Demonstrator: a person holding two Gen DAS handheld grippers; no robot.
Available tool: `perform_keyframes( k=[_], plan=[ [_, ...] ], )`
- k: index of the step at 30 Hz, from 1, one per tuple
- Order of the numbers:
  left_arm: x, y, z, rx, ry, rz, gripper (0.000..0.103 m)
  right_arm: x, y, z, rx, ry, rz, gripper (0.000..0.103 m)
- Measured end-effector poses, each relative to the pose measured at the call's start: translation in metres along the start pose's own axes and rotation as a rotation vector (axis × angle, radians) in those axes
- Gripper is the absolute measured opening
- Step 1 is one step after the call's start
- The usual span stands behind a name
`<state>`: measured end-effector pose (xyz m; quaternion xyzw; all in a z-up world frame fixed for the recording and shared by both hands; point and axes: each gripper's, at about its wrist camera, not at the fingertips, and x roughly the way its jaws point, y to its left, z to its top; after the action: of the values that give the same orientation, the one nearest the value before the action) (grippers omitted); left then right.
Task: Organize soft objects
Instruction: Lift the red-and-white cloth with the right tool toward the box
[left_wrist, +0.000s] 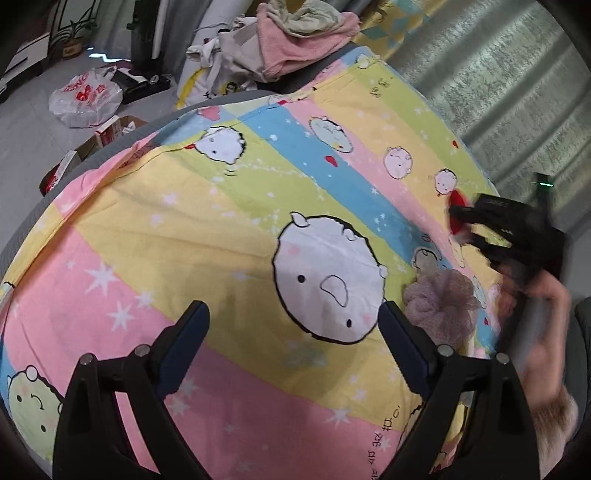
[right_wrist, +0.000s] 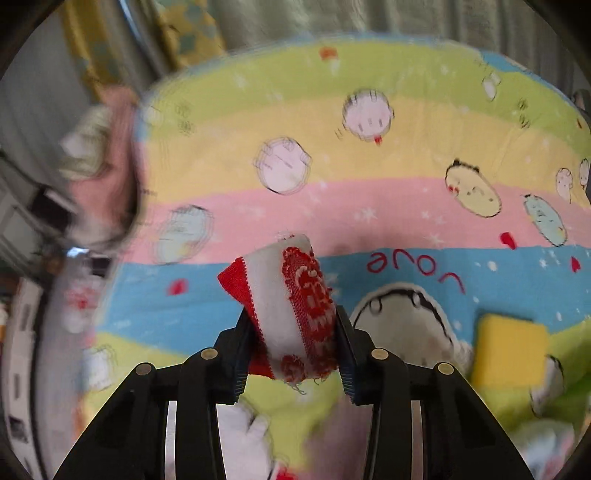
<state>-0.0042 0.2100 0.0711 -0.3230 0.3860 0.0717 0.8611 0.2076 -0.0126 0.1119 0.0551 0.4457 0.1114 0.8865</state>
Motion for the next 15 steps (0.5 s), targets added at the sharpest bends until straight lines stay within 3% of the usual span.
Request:
perform_keyframes(
  k=[3, 7, 9, 12, 15],
  plan=[
    [-0.001, -0.005, -0.004, 0.029, 0.006, -0.006, 0.092, -0.064, 0.007, -0.043, -0.082, -0.037, 0.037, 0.042],
    [-0.003, -0.017, -0.012, 0.076, -0.003, -0.005, 0.092, -0.106, -0.011, -0.110, -0.046, 0.000, 0.084, 0.042],
    [-0.002, -0.022, -0.019, 0.091, 0.013, -0.020, 0.092, -0.109, -0.023, -0.137, -0.021, 0.030, 0.064, 0.042],
    [-0.001, -0.033, -0.029, 0.132, 0.030, -0.026, 0.092, -0.106, -0.039, -0.176, 0.008, 0.069, -0.043, 0.042],
    [-0.002, -0.045, -0.039, 0.188, -0.008, 0.062, 0.092, -0.091, -0.059, -0.197, 0.048, 0.134, -0.044, 0.042]
  ],
)
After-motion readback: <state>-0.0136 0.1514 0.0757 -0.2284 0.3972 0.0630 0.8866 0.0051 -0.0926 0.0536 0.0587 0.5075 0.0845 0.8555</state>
